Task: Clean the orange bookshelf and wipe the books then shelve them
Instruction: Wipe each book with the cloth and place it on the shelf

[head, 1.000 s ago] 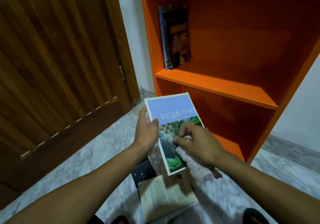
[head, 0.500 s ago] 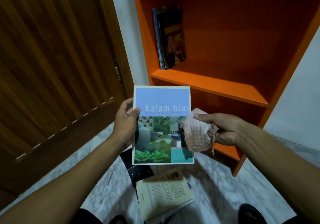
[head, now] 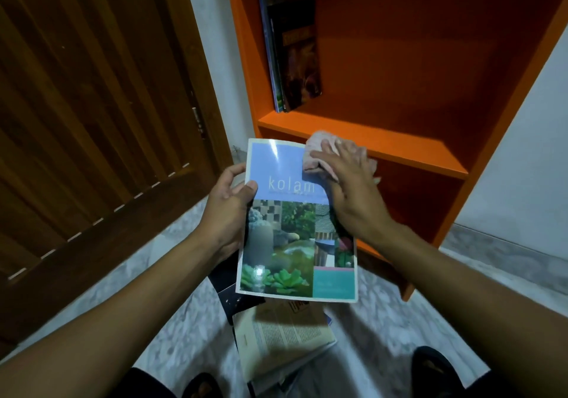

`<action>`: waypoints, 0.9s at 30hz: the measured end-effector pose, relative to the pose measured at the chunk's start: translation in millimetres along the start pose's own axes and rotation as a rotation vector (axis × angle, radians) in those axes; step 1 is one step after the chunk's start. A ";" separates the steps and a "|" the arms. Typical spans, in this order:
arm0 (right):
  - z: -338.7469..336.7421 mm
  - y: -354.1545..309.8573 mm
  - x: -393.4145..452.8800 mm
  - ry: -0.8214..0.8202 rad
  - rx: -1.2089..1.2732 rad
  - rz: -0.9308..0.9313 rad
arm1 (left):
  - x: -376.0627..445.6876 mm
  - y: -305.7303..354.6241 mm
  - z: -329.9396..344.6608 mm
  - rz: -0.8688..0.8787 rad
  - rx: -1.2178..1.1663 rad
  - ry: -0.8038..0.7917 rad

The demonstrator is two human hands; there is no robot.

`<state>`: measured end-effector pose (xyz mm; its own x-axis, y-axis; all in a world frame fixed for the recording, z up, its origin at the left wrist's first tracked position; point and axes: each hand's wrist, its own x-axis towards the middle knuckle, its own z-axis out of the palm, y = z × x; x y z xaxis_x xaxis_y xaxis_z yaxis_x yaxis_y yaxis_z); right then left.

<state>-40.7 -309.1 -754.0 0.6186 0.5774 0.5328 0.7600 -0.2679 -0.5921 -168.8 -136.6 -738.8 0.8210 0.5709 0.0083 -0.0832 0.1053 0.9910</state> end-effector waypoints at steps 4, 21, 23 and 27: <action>18.2 0.3 -23.7 -0.013 0.286 0.072 | -0.2 2.9 1.1 -0.044 -0.070 -0.018; 47.8 0.5 -97.6 -0.534 0.102 -0.240 | 19.9 1.2 -55.6 -0.110 -0.176 0.286; 40.5 -3.1 -89.8 -0.623 0.120 -0.157 | 19.5 -1.5 -56.7 -0.096 -0.111 0.291; 26.4 -8.4 -61.3 -0.500 0.276 0.072 | 15.8 -6.5 -52.7 -0.005 0.101 0.248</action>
<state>-90.3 -321.9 -797.7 0.4470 0.8774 0.1743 0.5977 -0.1480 -0.7880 -185.1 -85.3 -752.2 0.6569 0.7538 -0.0175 -0.0125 0.0341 0.9993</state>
